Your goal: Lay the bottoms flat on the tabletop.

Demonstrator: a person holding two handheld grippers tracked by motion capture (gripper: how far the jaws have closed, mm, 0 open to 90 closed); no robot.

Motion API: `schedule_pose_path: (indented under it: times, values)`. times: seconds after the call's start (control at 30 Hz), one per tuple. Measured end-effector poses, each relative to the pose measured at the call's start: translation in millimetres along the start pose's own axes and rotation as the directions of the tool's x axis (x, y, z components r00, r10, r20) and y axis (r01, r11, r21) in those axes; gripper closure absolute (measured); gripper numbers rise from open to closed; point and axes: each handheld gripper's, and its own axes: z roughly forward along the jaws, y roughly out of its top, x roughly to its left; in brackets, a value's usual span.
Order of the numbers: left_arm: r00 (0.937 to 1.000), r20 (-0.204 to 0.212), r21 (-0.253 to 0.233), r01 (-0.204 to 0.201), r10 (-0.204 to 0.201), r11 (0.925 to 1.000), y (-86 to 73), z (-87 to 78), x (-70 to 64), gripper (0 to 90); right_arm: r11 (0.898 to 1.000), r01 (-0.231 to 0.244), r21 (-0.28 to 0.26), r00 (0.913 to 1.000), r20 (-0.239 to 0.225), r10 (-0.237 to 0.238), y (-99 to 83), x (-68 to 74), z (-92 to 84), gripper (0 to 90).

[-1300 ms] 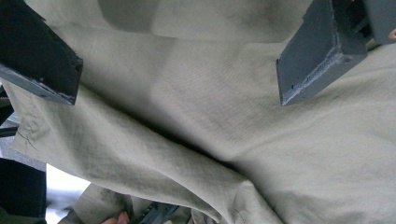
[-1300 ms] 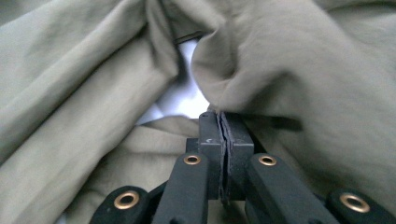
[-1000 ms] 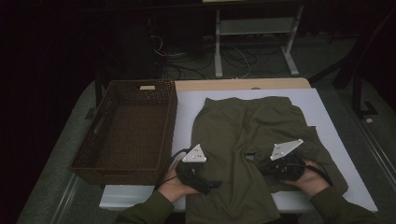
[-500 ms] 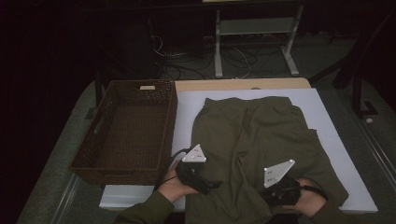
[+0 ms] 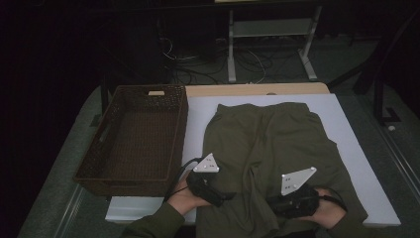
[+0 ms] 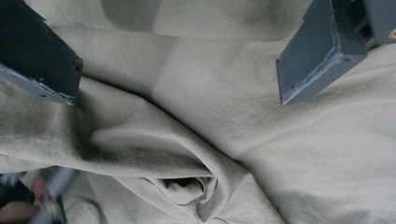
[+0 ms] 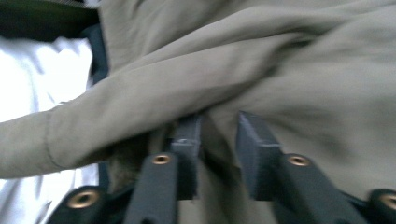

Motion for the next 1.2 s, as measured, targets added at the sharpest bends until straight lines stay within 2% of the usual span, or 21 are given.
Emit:
schedule_pose_path:
  times: [0.1, 0.2, 0.3, 0.4, 0.47, 0.57, 0.63, 0.73, 0.8, 0.97, 1.13, 1.2]
  values:
    - [1.0000, 0.000, 0.000, 0.000, 0.000, 1.0000, 0.0, -0.1, 0.2, 0.0, 0.998, -0.045, -0.043, 0.9977, 0.049, 0.047, -5.1, -9.2, -12.6, 59.3]
    - [1.0000, 0.000, -0.001, 0.002, -0.002, 1.0000, 0.4, -0.1, 0.4, 0.0, 0.995, -0.081, -0.054, 0.9907, 0.105, 0.087, -13.3, -20.5, -23.6, 55.7]
    - [1.0000, 0.001, 0.002, -0.001, 0.001, 1.0000, 0.3, 0.3, 0.8, 0.0, 0.991, -0.117, -0.062, 0.9785, 0.163, 0.126, -22.7, -31.4, -35.4, 53.0]
    - [1.0000, 0.001, 0.002, -0.001, 0.001, 1.0000, 0.3, 0.3, 0.8, 0.0, 0.986, -0.152, -0.064, 0.9606, 0.225, 0.163, -33.9, -42.1, -47.0, 50.9]
    - [1.0000, 0.001, 0.000, 0.001, -0.001, 1.0000, 0.3, 0.1, 1.0, 0.0, 0.981, -0.180, -0.070, 0.9446, 0.266, 0.192, -42.5, -49.1, -55.4, 49.6]
    - [1.0000, 0.001, -0.001, 0.002, -0.002, 1.0000, 0.4, 0.0, 1.1, 0.0, 0.971, -0.223, -0.087, 0.9141, 0.327, 0.239, -56.5, -59.0, -68.6, 47.2]
    - [1.0000, 0.000, 0.000, 0.002, -0.002, 1.0000, 0.5, 0.1, 1.2, 0.0, 0.963, -0.253, -0.095, 0.8954, 0.354, 0.270, -66.2, -64.9, -76.5, 46.5]
    - [1.0000, 0.001, 0.002, 0.001, -0.001, 1.0000, 0.5, 0.5, 1.1, 0.0, 0.950, -0.293, -0.105, 0.8627, 0.400, 0.310, -81.1, -72.7, -84.7, 45.0]
    - [1.0000, 0.001, 0.002, 0.002, -0.002, 1.0000, 0.5, 0.6, 1.0, 0.0, 0.942, -0.318, -0.105, 0.8463, 0.417, 0.332, -89.8, -77.2, -88.2, 43.8]
    - [1.0000, -0.001, 0.001, 0.002, -0.002, 1.0000, 0.6, 0.1, 1.3, 0.0, 0.926, -0.363, -0.108, 0.8154, 0.444, 0.372, -104.2, -84.5, -93.9, 42.3]
    - [1.0000, 0.000, 0.003, 0.002, -0.002, 1.0000, 0.5, 0.4, 1.5, 0.0, 0.909, -0.393, -0.142, 0.7807, 0.471, 0.411, -113.0, -83.8, -104.0, 42.3]
    - [1.0000, 0.000, 0.003, 0.001, -0.001, 1.0000, 0.7, 0.5, 1.2, 0.0, 0.903, -0.404, -0.146, 0.7695, 0.480, 0.422, -118.2, -83.0, -106.9, 41.9]
